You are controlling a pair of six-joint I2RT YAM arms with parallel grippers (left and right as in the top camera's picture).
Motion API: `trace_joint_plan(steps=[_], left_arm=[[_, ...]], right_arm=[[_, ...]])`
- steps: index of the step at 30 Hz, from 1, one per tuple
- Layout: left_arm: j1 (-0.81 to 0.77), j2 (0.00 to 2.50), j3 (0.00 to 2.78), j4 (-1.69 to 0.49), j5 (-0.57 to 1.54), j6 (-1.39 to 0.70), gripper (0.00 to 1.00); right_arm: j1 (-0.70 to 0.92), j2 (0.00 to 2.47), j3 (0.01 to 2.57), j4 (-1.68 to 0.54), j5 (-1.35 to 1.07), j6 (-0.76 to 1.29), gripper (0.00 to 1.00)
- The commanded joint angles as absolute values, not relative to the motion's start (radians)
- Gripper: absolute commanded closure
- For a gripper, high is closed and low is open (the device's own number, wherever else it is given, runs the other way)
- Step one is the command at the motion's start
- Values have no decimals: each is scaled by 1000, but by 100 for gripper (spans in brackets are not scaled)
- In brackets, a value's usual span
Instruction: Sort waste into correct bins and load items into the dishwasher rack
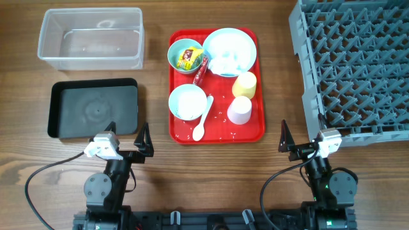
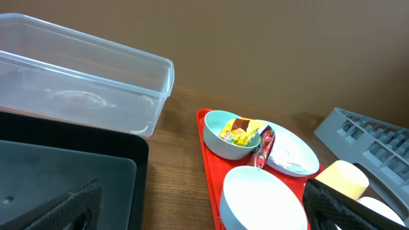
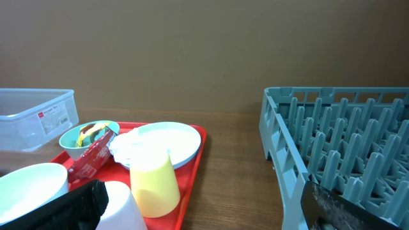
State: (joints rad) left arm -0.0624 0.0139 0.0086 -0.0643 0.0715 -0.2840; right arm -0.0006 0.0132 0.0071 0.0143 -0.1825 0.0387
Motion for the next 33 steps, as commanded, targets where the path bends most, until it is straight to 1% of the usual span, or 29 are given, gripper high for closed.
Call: trace_joint_plan(steps=[1, 10, 13, 15, 17, 23, 26, 28, 30, 33], left_arm=[[-53, 3, 6, -73, 55, -293, 0], [-53, 3, 6, -73, 55, -293, 0], [-53, 3, 6, -68, 6, -293, 0], [-53, 3, 6, -71, 7, -293, 0], [-53, 3, 6, -73, 6, -293, 0], [-53, 3, 6, -73, 7, -294, 0], [-53, 3, 6, -72, 52, -300, 0], [-53, 3, 6, -60, 113, -300, 0], [-53, 3, 9, -54, 184, -300, 0], [-53, 21, 35, -65, 241, -300, 0]], right_arm=[[2, 14, 5, 17, -194, 28, 0], [2, 14, 5, 17, -194, 28, 0], [2, 14, 5, 17, -194, 28, 0], [2, 14, 5, 25, -171, -4, 0], [2, 14, 5, 28, -133, -91, 0], [2, 17, 5, 7, -101, -102, 0], [2, 17, 5, 14, -125, -57, 0], [2, 17, 6, 27, -184, -17, 0], [2, 17, 6, 63, -237, -23, 0], [2, 18, 29, 119, -216, -27, 0]])
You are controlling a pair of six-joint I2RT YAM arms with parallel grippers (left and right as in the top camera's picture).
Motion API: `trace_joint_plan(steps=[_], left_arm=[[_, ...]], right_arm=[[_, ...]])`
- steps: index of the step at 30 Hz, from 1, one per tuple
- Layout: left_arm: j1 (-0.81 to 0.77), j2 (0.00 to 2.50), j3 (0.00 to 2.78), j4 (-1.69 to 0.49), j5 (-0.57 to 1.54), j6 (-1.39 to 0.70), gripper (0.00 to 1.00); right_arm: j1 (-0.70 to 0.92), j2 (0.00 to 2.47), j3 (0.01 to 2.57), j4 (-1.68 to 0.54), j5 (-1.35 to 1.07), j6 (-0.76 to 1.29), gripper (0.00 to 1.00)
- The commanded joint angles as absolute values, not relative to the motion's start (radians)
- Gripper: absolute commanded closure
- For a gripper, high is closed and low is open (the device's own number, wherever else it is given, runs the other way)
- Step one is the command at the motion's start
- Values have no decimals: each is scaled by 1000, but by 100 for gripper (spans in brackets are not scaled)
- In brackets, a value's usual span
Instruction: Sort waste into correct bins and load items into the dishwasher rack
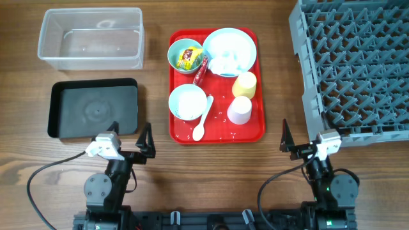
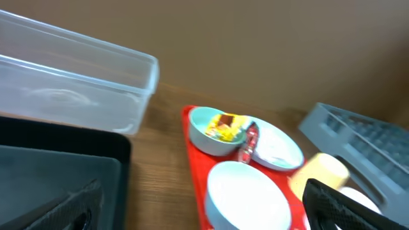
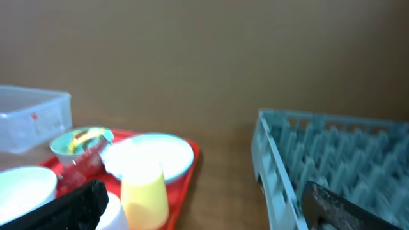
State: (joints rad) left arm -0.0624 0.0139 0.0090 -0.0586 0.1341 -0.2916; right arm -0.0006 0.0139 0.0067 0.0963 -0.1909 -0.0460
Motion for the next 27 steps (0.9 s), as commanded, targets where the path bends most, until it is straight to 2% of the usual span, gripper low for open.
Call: trace_joint_plan(steps=[1, 6, 12, 17, 20, 27], left_arm=[[-53, 39, 55, -65, 243, -295, 0], [-53, 157, 170, -65, 243, -216, 0], [-53, 439, 413, -135, 243, -185, 0], [-53, 715, 686, -335, 247, -160, 0], [-53, 905, 910, -540, 260, -160, 0], [-54, 1192, 1243, -849, 337, -160, 0]], right_arm=[[2, 21, 55, 118, -203, -28, 0], [2, 94, 163, 118, -203, -54, 0], [2, 302, 345, 112, -247, -53, 0], [2, 533, 554, 53, -326, -51, 0], [2, 705, 722, -65, -383, -52, 0], [2, 975, 1021, -397, -477, -52, 0]])
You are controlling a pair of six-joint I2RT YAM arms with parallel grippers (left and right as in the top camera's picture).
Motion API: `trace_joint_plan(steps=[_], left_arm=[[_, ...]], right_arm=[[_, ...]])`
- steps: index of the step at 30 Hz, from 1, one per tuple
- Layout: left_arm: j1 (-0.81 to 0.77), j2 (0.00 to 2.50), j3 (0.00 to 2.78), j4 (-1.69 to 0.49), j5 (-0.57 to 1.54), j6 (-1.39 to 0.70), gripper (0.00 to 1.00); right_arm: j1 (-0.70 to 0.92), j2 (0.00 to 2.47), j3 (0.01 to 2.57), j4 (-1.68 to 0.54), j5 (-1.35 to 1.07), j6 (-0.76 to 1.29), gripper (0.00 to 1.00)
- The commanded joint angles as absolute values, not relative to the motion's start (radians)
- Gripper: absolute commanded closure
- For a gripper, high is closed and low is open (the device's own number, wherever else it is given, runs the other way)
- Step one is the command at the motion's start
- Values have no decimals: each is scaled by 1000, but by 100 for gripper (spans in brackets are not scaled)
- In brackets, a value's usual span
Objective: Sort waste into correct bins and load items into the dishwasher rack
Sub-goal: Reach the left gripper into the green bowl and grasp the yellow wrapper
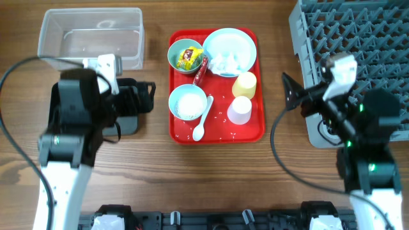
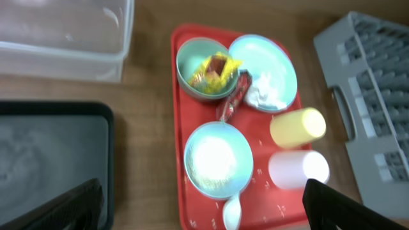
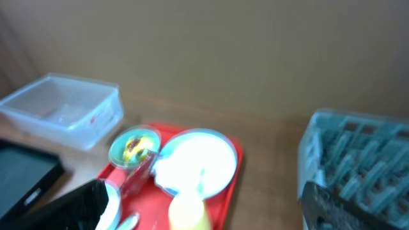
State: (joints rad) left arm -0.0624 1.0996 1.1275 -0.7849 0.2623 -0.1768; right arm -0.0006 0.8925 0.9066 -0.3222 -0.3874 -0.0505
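Observation:
A red tray (image 1: 217, 131) carries a teal bowl of wrappers (image 1: 185, 56), a plate with crumpled tissue (image 1: 230, 51), a red wrapper (image 1: 201, 69), a white-lined bowl (image 1: 187, 102), a spoon (image 1: 203, 121), a yellow cup (image 1: 245, 84) and a white cup (image 1: 240, 110). My left gripper (image 1: 146, 97) hangs open just left of the tray, above the table, with nothing in it. The right gripper (image 1: 295, 96) is open and empty between the tray and the grey dishwasher rack (image 1: 358, 57). The left wrist view looks down on the white-lined bowl (image 2: 218, 160).
A clear plastic bin (image 1: 89, 38) stands at the back left. In front of it lies a black bin (image 1: 57, 121), largely covered by my left arm. The rack's handle side faces the tray across a strip of bare wood.
Both arms have left the table's front edge and are now higher and farther in, the left over the black bin's right side, the right beside the rack's left edge. Both grippers remain open.
Both arms first sat low at the front edge with open grippers, looking across the table. A second later they had barely shifted. Now both are raised over the table on either side of the tray, whose items have not moved.

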Motion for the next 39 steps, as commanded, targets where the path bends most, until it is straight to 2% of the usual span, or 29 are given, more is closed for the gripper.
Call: trace_joint_plan(steps=[1, 3, 7, 11, 16, 22, 27, 37, 39], left_arm=[[-54, 1234, 1292, -894, 384, -149, 0], [-57, 1314, 1386, -989, 473, -84, 0], [-97, 1496, 1619, -1201, 478, -55, 0], [-154, 1693, 1831, -1273, 434, -17, 0], [-175, 1976, 1934, -1186, 401, 20, 0], [-174, 2184, 1934, -1004, 385, 74, 0], [-189, 2201, 1934, -889, 374, 75, 0], [-336, 2269, 1934, -801, 59, 109, 0], [-358, 2285, 1934, -800, 11, 108, 10]], right_arm=[[2, 1007, 1059, -437, -504, -52, 0], [2, 1056, 1121, -489, -570, -53, 0], [2, 1104, 1174, -465, -708, -46, 0], [2, 1115, 1174, -490, -708, 125, 0], [2, 1127, 1173, -545, -667, 131, 0], [2, 1150, 1172, -642, -590, 132, 0], [2, 1177, 1172, -678, -556, 133, 0], [2, 1247, 1172, -683, -553, 134, 0], [2, 1254, 1171, -694, -553, 133, 0]])
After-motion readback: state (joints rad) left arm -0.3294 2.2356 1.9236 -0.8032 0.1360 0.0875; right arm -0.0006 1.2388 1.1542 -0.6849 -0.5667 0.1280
